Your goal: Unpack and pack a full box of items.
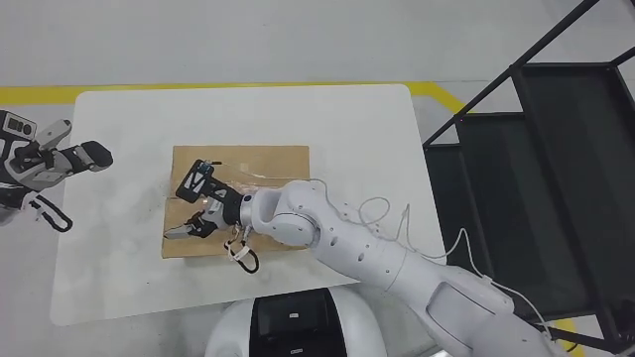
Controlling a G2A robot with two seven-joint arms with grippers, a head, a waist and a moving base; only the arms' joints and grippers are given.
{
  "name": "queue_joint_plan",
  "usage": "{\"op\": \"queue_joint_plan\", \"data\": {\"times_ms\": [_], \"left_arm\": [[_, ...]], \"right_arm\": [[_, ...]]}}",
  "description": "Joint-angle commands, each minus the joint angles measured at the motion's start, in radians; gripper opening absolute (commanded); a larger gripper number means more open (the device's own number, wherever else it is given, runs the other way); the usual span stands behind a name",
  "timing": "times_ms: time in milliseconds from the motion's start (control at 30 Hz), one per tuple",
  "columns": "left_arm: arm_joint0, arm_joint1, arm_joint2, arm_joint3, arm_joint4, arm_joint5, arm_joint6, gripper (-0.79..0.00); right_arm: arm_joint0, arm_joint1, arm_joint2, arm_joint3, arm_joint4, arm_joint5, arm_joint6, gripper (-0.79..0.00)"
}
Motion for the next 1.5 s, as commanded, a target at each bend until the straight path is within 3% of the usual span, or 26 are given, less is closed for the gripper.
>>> {"op": "queue_joint_plan", "data": {"times_ms": [0,267,633,867,1300,1467], "left_arm": [[-0.001,-0.001,0.001,-0.002,-0.001,-0.001,0.001,0.000],[-0.002,-0.004,0.005,-0.004,-0.004,-0.005,0.001,0.000],[0.025,-0.002,-0.045,0.000,-0.009,-0.008,-0.008,0.000],[0.037,-0.002,-0.057,-0.006,-0.010,-0.008,-0.005,0.000],[0.041,-0.006,-0.062,-0.005,-0.011,-0.010,-0.008,0.000],[0.040,-0.006,-0.062,-0.006,-0.008,-0.007,-0.010,0.000]], "right_arm": [[-0.007,0.003,0.009,-0.023,-0.007,-0.010,0.000,0.000],[-0.034,0.008,0.037,-0.078,-0.015,-0.012,0.006,0.000],[0.025,-0.062,-0.055,0.073,0.038,0.015,-0.027,0.000],[0.059,-0.090,-0.063,0.081,0.032,0.016,-0.054,0.000],[0.041,-0.095,-0.021,0.125,0.028,0.039,-0.009,0.000],[0.018,-0.082,0.021,0.070,0.019,0.024,-0.009,0.000]]}}
